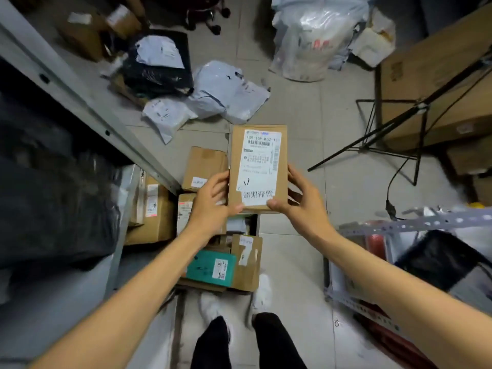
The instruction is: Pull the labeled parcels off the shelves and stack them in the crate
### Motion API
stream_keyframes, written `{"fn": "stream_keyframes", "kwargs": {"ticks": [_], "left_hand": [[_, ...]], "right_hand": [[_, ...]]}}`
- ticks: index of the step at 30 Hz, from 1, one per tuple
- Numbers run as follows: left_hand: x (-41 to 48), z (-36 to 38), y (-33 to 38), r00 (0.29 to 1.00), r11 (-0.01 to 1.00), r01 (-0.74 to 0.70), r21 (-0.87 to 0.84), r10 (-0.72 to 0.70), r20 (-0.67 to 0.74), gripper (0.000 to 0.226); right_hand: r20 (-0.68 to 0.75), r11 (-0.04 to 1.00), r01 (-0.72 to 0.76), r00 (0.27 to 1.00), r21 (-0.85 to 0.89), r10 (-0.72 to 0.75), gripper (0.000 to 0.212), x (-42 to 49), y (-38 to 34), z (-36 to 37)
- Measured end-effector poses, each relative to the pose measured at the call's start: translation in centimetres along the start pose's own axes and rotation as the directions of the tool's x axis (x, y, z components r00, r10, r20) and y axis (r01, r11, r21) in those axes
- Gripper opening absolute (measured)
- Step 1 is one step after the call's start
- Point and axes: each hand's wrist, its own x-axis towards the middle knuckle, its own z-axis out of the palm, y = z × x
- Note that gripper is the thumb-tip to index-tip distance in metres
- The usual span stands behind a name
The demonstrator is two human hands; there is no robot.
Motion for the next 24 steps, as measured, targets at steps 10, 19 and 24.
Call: {"fn": "stream_keyframes", "kwargs": {"ticks": [10,19,24], "left_hand": [[2.7,1.7,-23.2,0.959,0.958,0.284,0.034,-0.283,-0.025,0.078],[7.3,2.0,-33.2,0.933,0.929,0.356,0.098,-0.346,-0.102,0.081],[8.5,2.3,-33.5,0.934,0.934,0.351,0.066,-0.345,-0.088,0.077]], "right_hand": [[0.024,0.948,-0.317,0.948,-0.038,0.318,0.083,-0.2,22.5,7.6],[0.035,0.91,-0.413,0.91,-0.037,0.414,0.076,3.5,32.6,11.8],[0.023,0.898,-0.439,0.898,-0.015,0.439,0.072,4.5,33.4,11.0]]}}
